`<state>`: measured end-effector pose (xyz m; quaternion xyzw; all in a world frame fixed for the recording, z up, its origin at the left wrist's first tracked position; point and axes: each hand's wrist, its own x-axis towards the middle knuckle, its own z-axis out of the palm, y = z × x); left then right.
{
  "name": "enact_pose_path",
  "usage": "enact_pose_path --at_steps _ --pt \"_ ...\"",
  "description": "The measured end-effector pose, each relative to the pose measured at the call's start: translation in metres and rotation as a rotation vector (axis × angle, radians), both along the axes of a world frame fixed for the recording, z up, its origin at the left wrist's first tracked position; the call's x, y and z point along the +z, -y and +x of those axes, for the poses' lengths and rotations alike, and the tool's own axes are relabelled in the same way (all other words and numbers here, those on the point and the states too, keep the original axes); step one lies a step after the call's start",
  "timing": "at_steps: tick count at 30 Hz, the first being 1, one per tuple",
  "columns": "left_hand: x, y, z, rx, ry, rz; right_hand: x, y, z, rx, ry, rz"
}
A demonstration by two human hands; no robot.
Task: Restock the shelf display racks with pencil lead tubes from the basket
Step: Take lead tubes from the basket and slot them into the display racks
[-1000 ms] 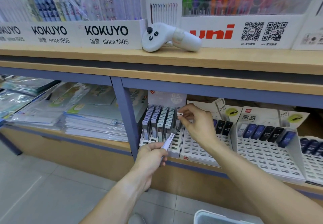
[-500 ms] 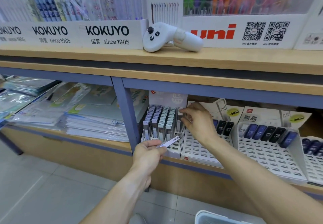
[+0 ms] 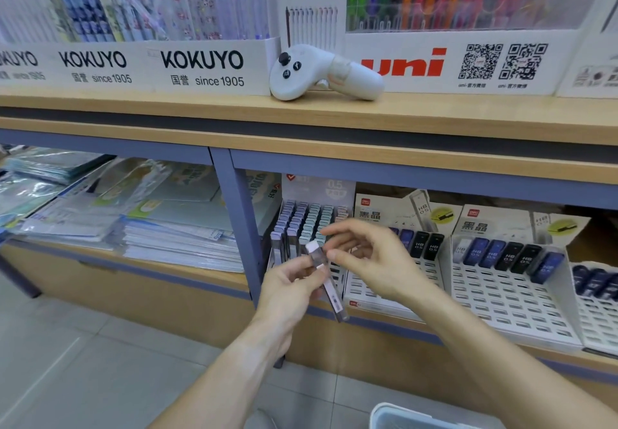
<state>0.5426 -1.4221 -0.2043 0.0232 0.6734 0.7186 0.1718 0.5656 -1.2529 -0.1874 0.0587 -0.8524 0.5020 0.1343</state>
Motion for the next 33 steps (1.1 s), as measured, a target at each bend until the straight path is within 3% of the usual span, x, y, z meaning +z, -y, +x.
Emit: enact_pose_path --at_steps 8,12,15,22,33 --pt "0.004 -0.003 -0.002 -0.017 -0.058 0.005 -0.003 -0.01 0.005 -0.038 -0.017 -0.049" --pt "0.002 -0.003 -0.006 0.033 -0.083 -0.014 0.006 -0.022 0.001 -0.264 -0.156 -0.053" --pt "-0.001 -0.001 -0.007 0.067 -0.092 -0.121 0.01 -0.028 -0.008 -0.396 -0.273 0.079" --pt "-0.01 -0.001 -0.007 0.047 -0.088 -0.277 -0.013 -0.018 -0.029 -0.342 -0.255 0.275" --pt "-0.009 -0.002 -0.007 -0.01 -0.101 -0.291 -0.028 -0.016 -0.027 -0.261 -0.254 0.287"
